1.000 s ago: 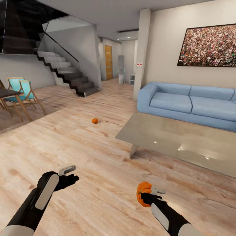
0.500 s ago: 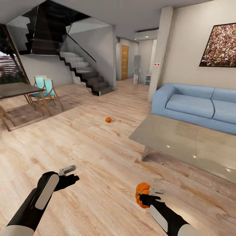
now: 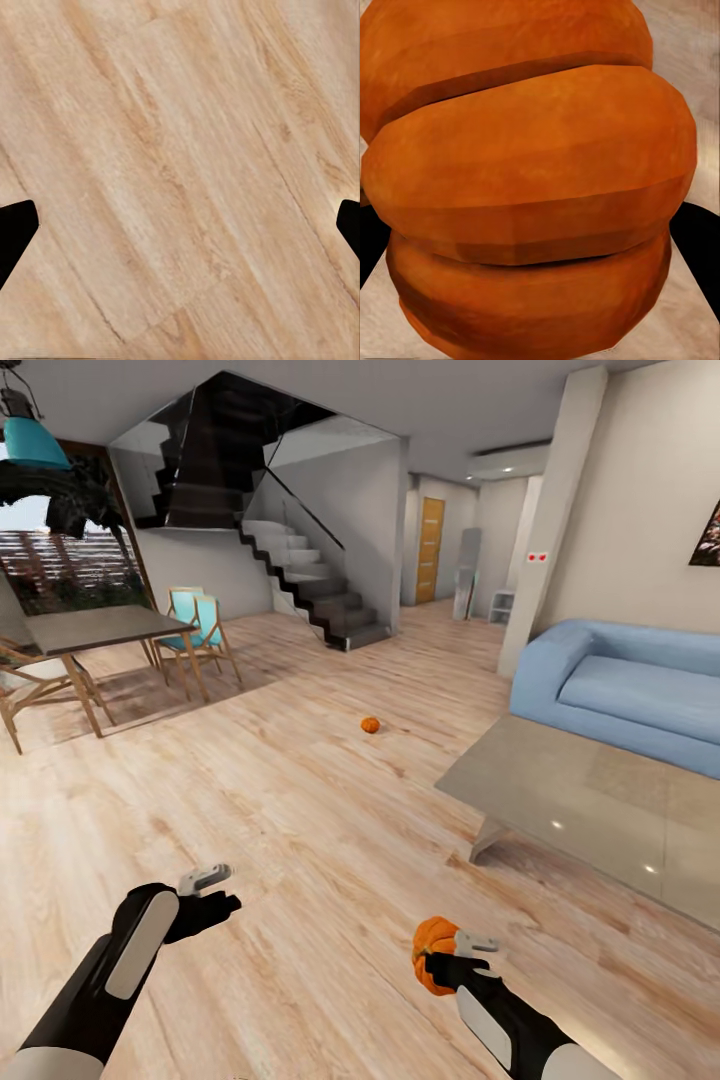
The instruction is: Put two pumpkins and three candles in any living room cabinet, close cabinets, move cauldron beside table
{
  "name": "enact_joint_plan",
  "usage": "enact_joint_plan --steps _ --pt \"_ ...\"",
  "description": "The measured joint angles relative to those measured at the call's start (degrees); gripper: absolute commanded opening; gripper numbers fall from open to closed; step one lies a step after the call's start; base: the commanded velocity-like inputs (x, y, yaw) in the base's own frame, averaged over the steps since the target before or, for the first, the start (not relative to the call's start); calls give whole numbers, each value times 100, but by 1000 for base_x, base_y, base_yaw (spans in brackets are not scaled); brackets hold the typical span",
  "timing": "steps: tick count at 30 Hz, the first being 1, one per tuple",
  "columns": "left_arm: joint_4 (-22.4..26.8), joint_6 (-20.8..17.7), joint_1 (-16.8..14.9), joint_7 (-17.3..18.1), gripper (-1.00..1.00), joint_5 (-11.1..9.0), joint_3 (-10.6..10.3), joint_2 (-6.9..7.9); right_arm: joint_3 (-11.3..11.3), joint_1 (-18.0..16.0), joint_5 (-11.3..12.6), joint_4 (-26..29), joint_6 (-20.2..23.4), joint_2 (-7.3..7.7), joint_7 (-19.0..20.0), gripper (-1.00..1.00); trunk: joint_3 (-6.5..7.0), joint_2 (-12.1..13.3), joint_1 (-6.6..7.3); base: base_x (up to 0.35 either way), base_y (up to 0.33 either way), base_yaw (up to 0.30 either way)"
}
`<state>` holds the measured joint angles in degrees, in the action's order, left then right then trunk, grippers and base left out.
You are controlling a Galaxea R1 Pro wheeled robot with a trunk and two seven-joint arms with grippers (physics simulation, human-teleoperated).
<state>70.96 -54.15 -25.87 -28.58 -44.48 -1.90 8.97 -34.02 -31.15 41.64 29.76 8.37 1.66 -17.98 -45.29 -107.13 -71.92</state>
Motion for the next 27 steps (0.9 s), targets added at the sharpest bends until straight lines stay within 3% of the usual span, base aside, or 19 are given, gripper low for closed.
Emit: enact_joint_plan --steps 13,20,27 --pt "-5 7 0 -1 100 5 68 19 -34 0 1 0 0 -51 15 -100 0 0 0 4 0 292" --pt "-6 7 0 -5 100 7 72 38 -272 1 4 0 -1 -70 -24 -100 0 0 2 140 0 292" --pt "-174 14 -1 -8 100 10 512 43 -294 1 0 1 0 -72 -23 -100 0 0 3 319 0 292"
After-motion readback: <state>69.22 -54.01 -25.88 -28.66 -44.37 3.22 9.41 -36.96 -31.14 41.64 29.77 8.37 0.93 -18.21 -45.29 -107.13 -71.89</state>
